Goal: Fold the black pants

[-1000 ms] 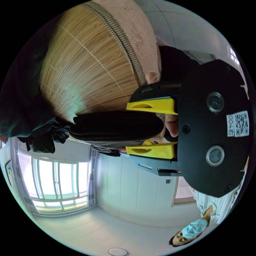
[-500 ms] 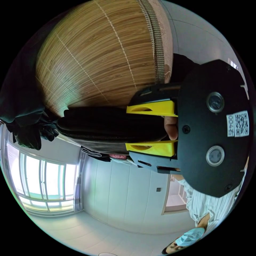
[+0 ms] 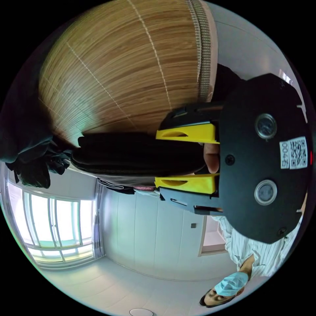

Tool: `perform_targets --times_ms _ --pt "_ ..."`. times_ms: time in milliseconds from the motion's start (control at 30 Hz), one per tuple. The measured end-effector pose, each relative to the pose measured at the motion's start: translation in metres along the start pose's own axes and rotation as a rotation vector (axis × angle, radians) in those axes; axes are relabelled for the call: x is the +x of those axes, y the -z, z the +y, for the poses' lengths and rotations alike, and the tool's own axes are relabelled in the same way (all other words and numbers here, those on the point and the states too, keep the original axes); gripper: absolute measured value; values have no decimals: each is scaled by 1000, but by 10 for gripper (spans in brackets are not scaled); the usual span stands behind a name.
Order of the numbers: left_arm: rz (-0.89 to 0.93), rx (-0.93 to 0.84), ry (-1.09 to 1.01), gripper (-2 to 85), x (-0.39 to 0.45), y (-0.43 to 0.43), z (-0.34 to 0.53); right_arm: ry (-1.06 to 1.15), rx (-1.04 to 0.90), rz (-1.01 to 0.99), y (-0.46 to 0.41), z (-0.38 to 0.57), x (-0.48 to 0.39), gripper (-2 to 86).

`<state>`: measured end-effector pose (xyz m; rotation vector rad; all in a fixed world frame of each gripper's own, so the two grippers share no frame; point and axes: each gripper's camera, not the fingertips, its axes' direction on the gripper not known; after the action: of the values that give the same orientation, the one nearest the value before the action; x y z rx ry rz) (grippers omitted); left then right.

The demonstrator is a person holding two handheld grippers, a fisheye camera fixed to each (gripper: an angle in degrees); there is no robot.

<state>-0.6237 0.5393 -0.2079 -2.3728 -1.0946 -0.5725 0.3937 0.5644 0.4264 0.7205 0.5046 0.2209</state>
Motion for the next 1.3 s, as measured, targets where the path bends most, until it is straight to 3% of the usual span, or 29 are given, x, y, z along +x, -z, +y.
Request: perform_targets --times_ms 167,400,500,633,733,900,1033,1300 --pt "186 180 216 194 -18 2 42 -47 38 38 -19 5 -3 133" --pt "155 323 277 175 -15 1 107 -222 27 30 -28 11 -23 111" --pt "73 516 284 169 -17 20 129 -218 -24 77 -45 15 -41 111" --pt "-125 304 147 180 -3 2 108 -215 -66 88 -76 22 -39 117" --pt "-185 245 74 203 12 -11 98 -193 -3 117 -76 33 -43 134" --pt "-132 257 6 212 14 -37 94 -144 135 78 -70 47 -42 178" --pt "-27 232 90 138 -8 -57 102 -127 137 16 -93 29 -42 183" --pt "-168 243 -172 90 30 -81 134 -140 102 58 -135 -14 -54 133"
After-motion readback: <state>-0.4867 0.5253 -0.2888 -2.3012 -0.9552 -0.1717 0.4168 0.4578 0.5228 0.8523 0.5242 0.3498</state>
